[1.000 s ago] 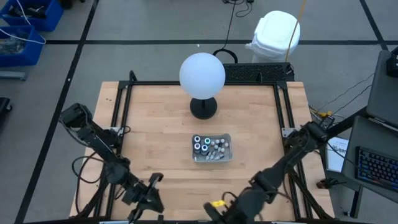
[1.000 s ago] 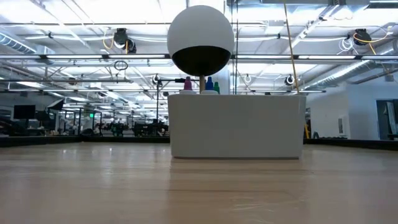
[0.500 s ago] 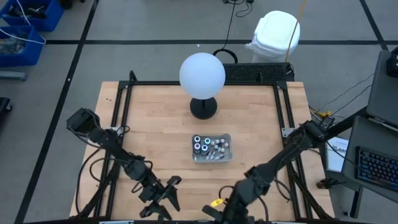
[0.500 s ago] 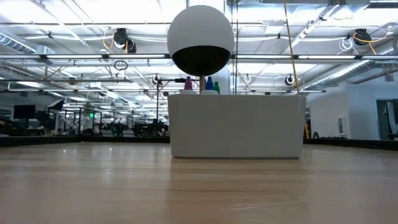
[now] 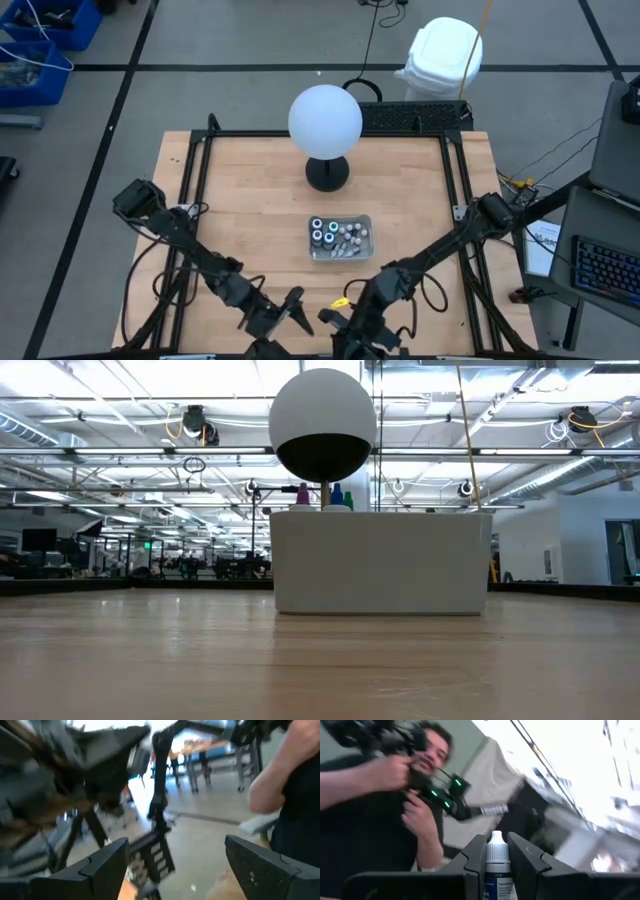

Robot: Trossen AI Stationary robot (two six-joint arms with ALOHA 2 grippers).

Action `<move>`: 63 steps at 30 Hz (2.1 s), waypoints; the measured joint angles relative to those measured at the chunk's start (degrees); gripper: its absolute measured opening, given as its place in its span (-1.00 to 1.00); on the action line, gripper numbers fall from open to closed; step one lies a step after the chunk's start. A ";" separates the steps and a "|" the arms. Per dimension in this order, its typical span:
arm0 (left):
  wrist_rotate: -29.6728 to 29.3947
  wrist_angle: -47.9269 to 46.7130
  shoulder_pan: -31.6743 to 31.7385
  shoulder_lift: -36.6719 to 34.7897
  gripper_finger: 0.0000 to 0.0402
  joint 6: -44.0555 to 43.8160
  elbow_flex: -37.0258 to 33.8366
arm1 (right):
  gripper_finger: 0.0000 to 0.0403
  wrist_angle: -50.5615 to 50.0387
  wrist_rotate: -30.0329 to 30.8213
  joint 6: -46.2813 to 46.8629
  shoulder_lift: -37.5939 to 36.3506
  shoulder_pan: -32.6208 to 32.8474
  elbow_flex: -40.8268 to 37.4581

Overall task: Pick & Place food coloring
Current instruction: Put the small blue food coloring bottle into the gray bin

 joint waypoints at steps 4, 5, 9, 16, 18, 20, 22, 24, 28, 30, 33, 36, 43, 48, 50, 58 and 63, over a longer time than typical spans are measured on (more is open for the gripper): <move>-2.45 -6.00 -0.03 0.00 0.58 -2.04 0.15 | -0.72 -3.45 7.17 4.39 -0.04 -0.24 -0.15; -3.81 -7.41 -0.27 -0.01 0.56 -2.27 0.15 | -0.72 -4.51 9.18 5.93 -0.04 -0.23 -0.15; -15.31 -15.73 -2.54 -0.64 0.50 -0.50 0.22 | -0.72 -10.81 14.23 12.52 -0.04 -0.09 -0.15; -35.16 -23.69 -7.44 -0.77 0.44 2.86 0.22 | -0.73 -22.03 29.17 18.90 -0.04 0.64 -0.89; -40.38 -25.66 -8.70 -0.77 0.44 4.28 0.22 | -0.73 -22.12 34.48 22.31 -0.04 0.67 -2.46; -46.00 -26.86 -10.06 -0.72 0.44 6.05 0.22 | -0.73 -22.12 37.36 26.74 -0.04 0.17 -3.69; -51.15 -27.02 -11.14 -0.72 0.44 8.67 0.22 | -0.73 -21.90 37.78 30.61 -0.08 -0.64 -4.78; -54.68 -27.37 -11.96 -0.72 0.44 11.61 0.22 | -0.73 -21.98 37.84 33.42 -0.11 -1.41 -6.09; -58.88 -27.79 -12.75 -0.72 0.44 16.35 0.22 | -0.73 -22.08 37.70 37.56 -0.09 -3.01 -8.02; -58.82 -28.05 -12.75 -0.72 0.44 18.07 0.22 | -0.73 -21.95 37.39 38.76 -0.09 -3.87 -8.79; -57.39 -28.26 -12.51 -0.72 0.44 19.48 0.22 | -0.73 -22.18 35.00 40.35 -0.06 -5.16 -9.60; -54.19 -28.30 -11.46 -0.72 0.44 20.40 0.22 | -0.73 -21.94 34.60 41.12 -0.09 -6.18 -9.90; -52.75 -28.31 -7.84 -0.72 0.44 21.60 0.22 | -0.73 -19.44 34.68 40.38 -0.09 -8.07 -10.01; -52.64 -28.30 -6.40 -0.81 0.44 23.52 0.22 | -0.73 -16.90 34.70 38.10 -0.04 -8.22 -10.07; -52.19 -28.43 -6.21 -0.81 0.44 25.26 0.22 | -0.73 -16.68 34.59 37.87 -0.04 -8.47 -10.10; -51.29 -27.86 -4.59 -0.82 0.44 26.86 0.25 | -0.73 -14.33 34.86 36.45 -0.01 -8.85 -10.12; -56.02 -25.64 -4.66 -0.85 0.44 26.91 0.28 | -0.73 -11.26 36.02 35.30 0.07 -8.92 -10.12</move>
